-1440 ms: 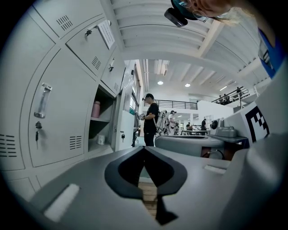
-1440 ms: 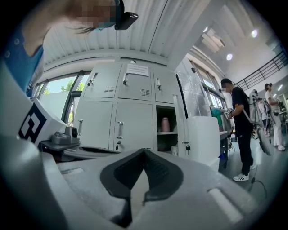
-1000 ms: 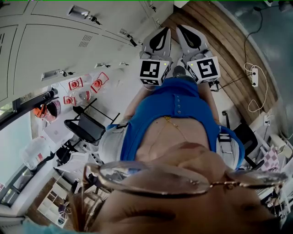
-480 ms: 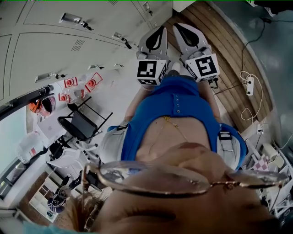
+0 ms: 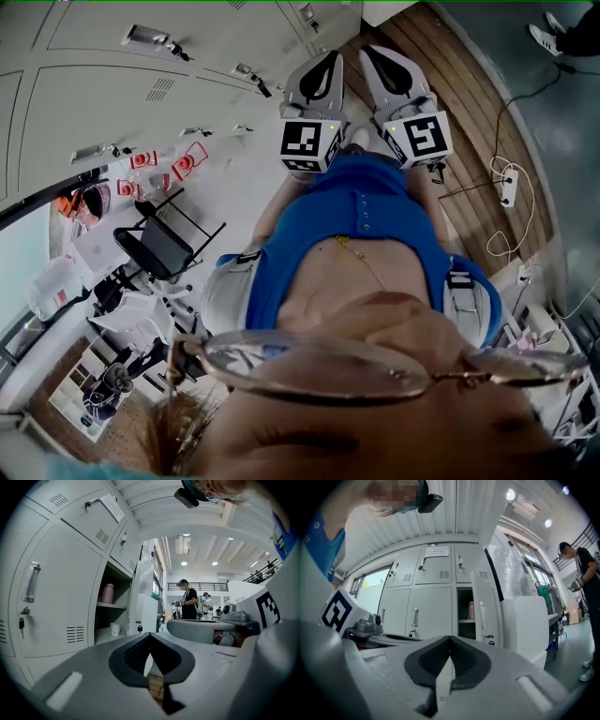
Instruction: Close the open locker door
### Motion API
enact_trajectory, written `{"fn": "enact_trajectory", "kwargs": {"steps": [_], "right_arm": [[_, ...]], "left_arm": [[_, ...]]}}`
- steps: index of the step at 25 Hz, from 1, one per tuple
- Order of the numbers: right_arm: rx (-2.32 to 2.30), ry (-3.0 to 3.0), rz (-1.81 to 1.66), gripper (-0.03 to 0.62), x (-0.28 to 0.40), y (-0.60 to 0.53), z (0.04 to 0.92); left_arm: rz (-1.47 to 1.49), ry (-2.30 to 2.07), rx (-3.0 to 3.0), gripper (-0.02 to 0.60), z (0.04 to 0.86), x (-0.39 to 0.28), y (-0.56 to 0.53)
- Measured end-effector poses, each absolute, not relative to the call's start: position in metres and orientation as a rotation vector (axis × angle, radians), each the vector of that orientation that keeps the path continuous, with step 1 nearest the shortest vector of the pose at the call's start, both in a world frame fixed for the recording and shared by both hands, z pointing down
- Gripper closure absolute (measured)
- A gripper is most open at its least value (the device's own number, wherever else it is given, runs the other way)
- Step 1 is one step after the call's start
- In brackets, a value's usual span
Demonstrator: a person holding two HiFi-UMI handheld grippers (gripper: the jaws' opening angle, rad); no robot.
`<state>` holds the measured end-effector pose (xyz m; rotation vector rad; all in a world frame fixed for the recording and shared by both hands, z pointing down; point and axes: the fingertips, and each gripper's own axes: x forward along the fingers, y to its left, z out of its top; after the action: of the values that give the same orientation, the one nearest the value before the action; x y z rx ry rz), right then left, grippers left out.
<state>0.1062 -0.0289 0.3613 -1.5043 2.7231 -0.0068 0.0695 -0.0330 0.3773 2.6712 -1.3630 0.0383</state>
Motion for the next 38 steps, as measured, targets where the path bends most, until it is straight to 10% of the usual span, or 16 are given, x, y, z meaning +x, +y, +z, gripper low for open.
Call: {"fn": "enact_trajectory", "kwargs": {"steps": [38], "right_arm": [[-1.510, 2.603, -0.056, 0.526, 0.129, -0.191, 0.349]], "left_arm": [[0.085, -0.834, 2.831, 0.581, 0.406, 0.065, -0.206]]}}
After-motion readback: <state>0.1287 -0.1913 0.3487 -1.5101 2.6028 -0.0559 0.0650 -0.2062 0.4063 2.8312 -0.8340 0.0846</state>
